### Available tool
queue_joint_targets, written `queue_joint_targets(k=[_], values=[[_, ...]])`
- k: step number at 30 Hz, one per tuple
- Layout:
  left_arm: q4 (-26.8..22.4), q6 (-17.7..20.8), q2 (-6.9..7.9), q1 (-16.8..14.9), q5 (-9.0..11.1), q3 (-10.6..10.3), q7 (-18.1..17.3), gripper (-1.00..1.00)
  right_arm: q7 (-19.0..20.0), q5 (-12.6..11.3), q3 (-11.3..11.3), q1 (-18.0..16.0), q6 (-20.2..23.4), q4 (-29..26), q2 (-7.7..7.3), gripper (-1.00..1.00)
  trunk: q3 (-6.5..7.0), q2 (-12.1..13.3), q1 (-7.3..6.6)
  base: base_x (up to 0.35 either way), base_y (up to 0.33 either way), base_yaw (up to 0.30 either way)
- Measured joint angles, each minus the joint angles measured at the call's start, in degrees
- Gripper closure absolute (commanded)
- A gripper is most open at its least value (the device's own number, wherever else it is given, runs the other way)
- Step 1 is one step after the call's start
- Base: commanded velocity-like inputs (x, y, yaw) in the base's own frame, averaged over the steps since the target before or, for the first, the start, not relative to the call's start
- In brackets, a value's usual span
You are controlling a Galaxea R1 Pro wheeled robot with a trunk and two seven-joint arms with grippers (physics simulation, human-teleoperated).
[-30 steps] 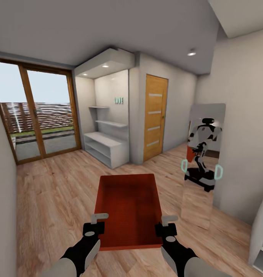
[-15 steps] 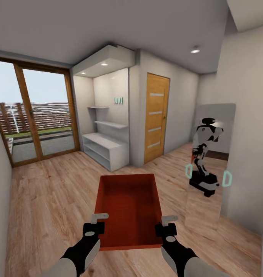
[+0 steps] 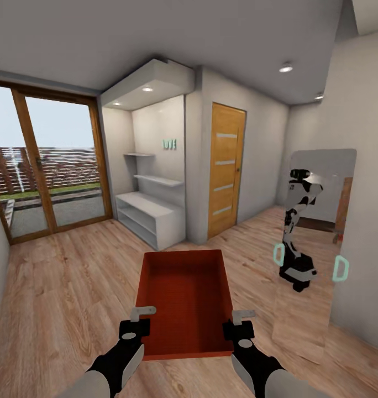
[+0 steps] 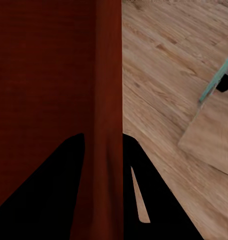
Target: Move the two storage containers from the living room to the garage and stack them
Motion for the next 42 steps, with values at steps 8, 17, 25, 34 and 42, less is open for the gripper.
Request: queue_joint_targets(k=[8,17,25,34,42], values=[[0.0,0.0,0.00,0.0,0.0,0.0,0.0,1.00,0.0,0.0,0.0,0.0,0.0,0.0,0.00,1.00,0.00,0.0,0.00,0.324,0.000,0.000],[0.0,0.0,0.00,0.0,0.0,0.0,0.0,1.00,0.0,0.0,0.0,0.0,0.0,0.0,0.00,1.00,0.00,0.0,0.00,0.324,0.000,0.000],[0.0,-0.1,-0.01,0.0,0.0,0.0,0.0,1.00,0.0,0.0,0.0,0.0,-0.1,0.0,-0.01,1.00,0.00,0.0,0.00,0.324,0.000,0.000],[0.0,-0.1,-0.04,0.0,0.0,0.0,0.0,1.00,0.0,0.0,0.0,0.0,-0.1,0.0,-0.04,1.00,0.00,0.0,0.00,0.324,0.000,0.000],[0.0,0.0,0.00,0.0,0.0,0.0,0.0,1.00,0.0,0.0,0.0,0.0,0.0,0.0,0.00,1.00,0.00,0.0,0.00,0.324,0.000,0.000]])
